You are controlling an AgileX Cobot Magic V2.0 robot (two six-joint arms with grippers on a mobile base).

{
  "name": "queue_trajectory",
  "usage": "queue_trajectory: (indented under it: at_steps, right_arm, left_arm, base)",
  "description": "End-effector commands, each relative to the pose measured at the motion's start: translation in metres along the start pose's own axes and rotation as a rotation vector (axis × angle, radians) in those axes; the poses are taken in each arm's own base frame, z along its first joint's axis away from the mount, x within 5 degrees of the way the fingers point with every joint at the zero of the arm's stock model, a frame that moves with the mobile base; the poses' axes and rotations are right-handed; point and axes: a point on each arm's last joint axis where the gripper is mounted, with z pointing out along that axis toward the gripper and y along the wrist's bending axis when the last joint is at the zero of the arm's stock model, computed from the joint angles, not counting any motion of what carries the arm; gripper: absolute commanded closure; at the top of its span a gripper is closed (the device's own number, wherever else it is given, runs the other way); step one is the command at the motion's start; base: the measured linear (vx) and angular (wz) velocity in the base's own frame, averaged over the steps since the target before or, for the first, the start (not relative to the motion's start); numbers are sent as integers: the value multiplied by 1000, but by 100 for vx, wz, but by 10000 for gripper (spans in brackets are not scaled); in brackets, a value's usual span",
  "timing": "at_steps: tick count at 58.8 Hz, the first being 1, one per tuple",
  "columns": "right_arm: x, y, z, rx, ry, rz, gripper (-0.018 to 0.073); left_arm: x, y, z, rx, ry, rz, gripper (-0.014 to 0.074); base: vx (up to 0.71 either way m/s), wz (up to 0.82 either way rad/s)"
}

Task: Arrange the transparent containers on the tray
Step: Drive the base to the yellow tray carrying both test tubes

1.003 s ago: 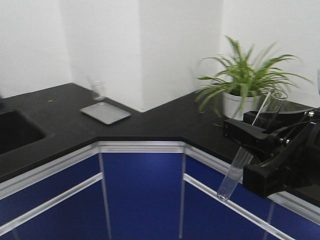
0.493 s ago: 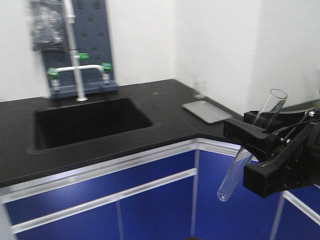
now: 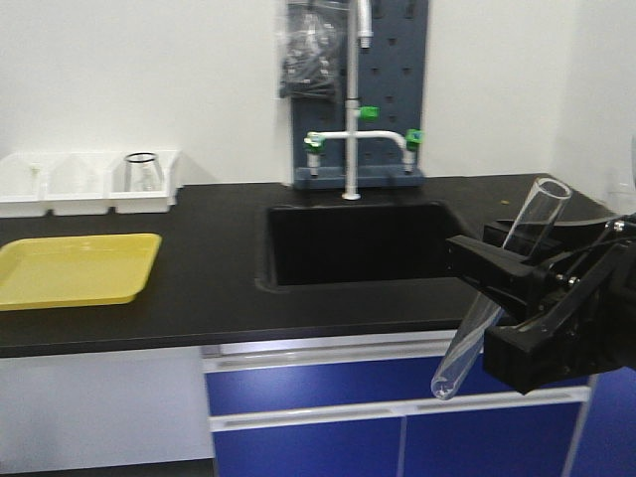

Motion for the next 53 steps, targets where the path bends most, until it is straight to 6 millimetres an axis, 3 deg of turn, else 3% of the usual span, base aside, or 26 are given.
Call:
queue_trajectory:
  at_steps: [1, 53]
  right_arm:
    - [-21, 1, -8, -10, -130, -12, 400]
    - [-21, 1, -8, -10, -130, -12, 400]
  left_arm:
    - [-18, -4, -4, 36, -106, -4, 468]
    - [-18, -4, -4, 36, -106, -4, 468]
  base:
    - [14, 50]
    - [20, 51]
